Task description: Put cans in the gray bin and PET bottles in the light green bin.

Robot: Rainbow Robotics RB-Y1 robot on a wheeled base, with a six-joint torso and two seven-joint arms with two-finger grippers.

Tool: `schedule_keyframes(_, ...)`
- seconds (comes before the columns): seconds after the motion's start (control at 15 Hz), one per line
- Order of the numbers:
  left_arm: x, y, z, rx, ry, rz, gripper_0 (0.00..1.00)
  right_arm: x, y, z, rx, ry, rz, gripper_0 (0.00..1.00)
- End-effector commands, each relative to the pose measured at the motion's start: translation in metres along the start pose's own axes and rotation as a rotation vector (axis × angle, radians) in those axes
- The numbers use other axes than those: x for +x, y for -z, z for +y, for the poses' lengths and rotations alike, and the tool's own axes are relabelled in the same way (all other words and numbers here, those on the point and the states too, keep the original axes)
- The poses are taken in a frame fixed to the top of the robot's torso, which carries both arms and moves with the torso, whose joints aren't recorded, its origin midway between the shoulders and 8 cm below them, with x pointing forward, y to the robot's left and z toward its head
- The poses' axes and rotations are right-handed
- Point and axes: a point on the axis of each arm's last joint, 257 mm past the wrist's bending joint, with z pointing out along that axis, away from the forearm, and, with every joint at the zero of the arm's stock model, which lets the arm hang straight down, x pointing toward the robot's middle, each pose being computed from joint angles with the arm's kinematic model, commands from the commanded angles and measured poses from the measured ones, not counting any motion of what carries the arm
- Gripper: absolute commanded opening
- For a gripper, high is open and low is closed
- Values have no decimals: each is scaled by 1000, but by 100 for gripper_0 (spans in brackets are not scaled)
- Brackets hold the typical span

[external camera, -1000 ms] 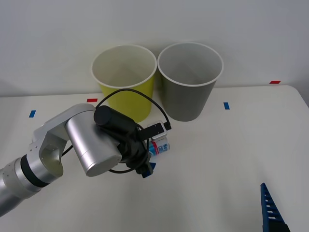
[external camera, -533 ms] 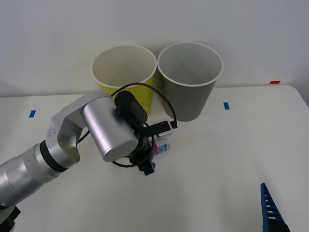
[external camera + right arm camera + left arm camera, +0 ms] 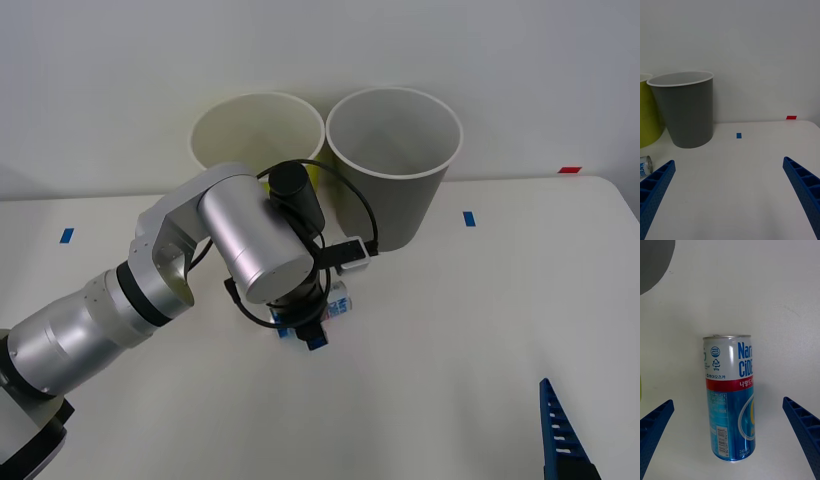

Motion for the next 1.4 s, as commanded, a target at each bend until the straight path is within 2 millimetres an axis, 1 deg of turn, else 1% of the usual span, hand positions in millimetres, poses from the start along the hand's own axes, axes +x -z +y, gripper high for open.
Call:
schedule_keyframes(0.07, 2, -3, 1, -22, -29, 15, 100, 0, 0, 0, 0, 0, 0, 100)
schedule_keyframes(0.2, 5, -6, 1, -18, -30, 23, 100, 0, 0, 0, 0, 0, 0, 100)
schedule_keyframes(0.4, 3, -10, -2, -7, -26, 29, 100, 0, 0, 0, 0, 0, 0, 100)
schedule_keyframes(0.8, -7, -27, -8, 15, -2, 49, 100, 0, 0, 0, 0, 0, 0, 100)
schedule_keyframes(1.07, -1, -37, 1, 19, 22, 97, 100, 0, 0, 0, 0, 0, 0, 100)
schedule_keyframes(1.4, -5, -38, -2, 25, 51, 95, 100, 0, 0, 0, 0, 0, 0, 100)
